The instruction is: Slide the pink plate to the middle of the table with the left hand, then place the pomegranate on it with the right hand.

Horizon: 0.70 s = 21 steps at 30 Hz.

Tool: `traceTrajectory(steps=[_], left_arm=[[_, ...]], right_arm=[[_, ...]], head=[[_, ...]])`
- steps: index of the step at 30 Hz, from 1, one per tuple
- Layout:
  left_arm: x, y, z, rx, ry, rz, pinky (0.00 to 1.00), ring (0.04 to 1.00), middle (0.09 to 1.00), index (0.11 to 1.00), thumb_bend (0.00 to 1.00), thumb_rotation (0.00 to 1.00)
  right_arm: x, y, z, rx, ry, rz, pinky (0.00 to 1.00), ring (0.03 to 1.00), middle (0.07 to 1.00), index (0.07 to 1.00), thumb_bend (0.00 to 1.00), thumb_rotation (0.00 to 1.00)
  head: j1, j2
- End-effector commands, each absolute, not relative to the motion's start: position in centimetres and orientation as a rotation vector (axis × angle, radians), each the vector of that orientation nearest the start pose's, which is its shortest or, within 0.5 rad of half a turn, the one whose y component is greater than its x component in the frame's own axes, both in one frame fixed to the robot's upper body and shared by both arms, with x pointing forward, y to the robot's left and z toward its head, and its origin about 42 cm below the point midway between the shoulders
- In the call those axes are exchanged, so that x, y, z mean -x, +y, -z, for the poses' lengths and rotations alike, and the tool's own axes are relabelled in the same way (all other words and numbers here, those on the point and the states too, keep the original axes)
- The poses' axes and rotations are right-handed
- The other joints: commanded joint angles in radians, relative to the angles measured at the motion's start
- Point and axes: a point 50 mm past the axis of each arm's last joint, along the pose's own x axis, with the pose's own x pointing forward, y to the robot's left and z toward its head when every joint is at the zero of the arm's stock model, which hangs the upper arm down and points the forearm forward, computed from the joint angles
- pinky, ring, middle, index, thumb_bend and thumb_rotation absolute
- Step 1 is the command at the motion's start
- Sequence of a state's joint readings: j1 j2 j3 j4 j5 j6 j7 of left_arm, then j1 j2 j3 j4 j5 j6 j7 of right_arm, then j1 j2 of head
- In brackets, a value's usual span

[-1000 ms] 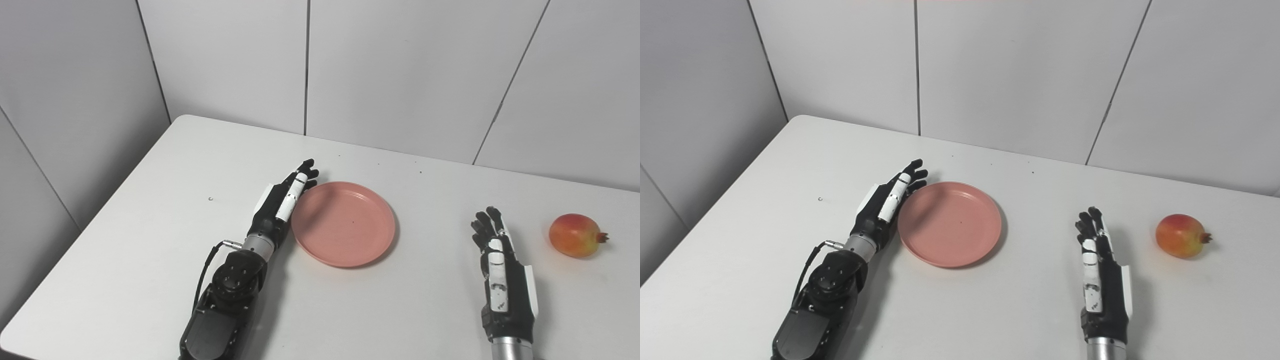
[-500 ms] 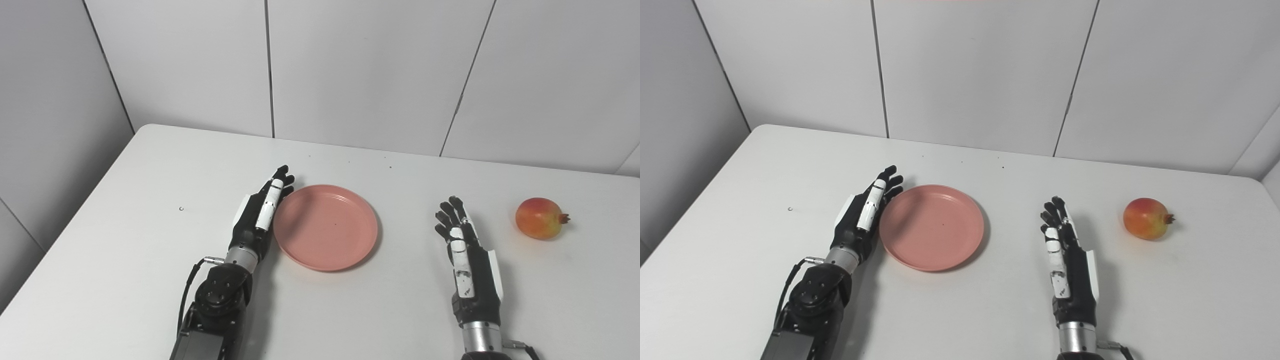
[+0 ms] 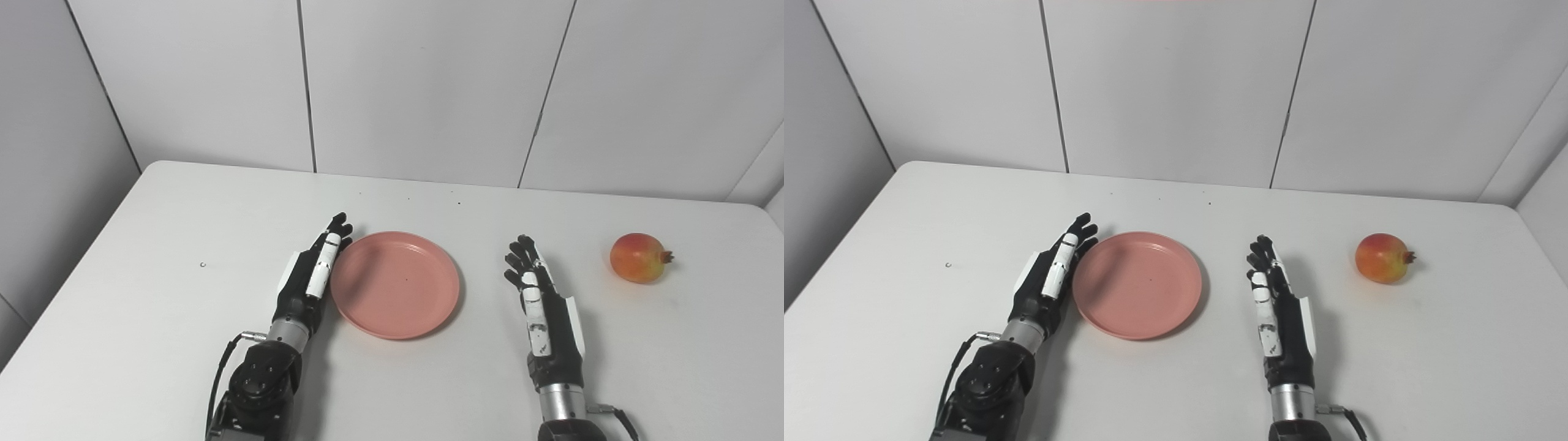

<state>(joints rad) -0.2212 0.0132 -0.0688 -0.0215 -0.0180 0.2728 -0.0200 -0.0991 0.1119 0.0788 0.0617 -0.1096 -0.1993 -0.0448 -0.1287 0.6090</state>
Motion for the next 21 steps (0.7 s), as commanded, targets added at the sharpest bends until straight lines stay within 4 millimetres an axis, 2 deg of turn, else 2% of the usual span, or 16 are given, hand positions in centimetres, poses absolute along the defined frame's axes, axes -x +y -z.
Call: traceTrajectory(steps=[1, 8, 21], left_arm=[[-34.9, 16.7, -15.6, -0.016, 0.025, 0.185, 0.92, 0.932, 0.940, 0.934, 0.46, 1.00], [-34.5, 16.9, -15.4, -0.035, 0.010, 0.211, 0.91, 0.927, 0.927, 0.926, 0.45, 1.00], [-34.0, 16.9, -15.3, -0.045, 0.010, 0.265, 0.90, 0.924, 0.930, 0.924, 0.46, 1.00]], right_arm=[[-30.4, -13.6, -11.0, -0.014, -0.178, -0.065, 0.89, 0.900, 0.914, 0.922, 0.49, 1.00], [-30.4, -13.2, -11.1, -0.025, -0.170, -0.062, 0.90, 0.916, 0.923, 0.933, 0.48, 1.00], [-30.2, -12.6, -11.1, -0.011, -0.170, -0.027, 0.92, 0.940, 0.943, 0.952, 0.53, 1.00]], head=[[-0.003, 0.000], [-0.029, 0.006], [-0.075, 0.011]])
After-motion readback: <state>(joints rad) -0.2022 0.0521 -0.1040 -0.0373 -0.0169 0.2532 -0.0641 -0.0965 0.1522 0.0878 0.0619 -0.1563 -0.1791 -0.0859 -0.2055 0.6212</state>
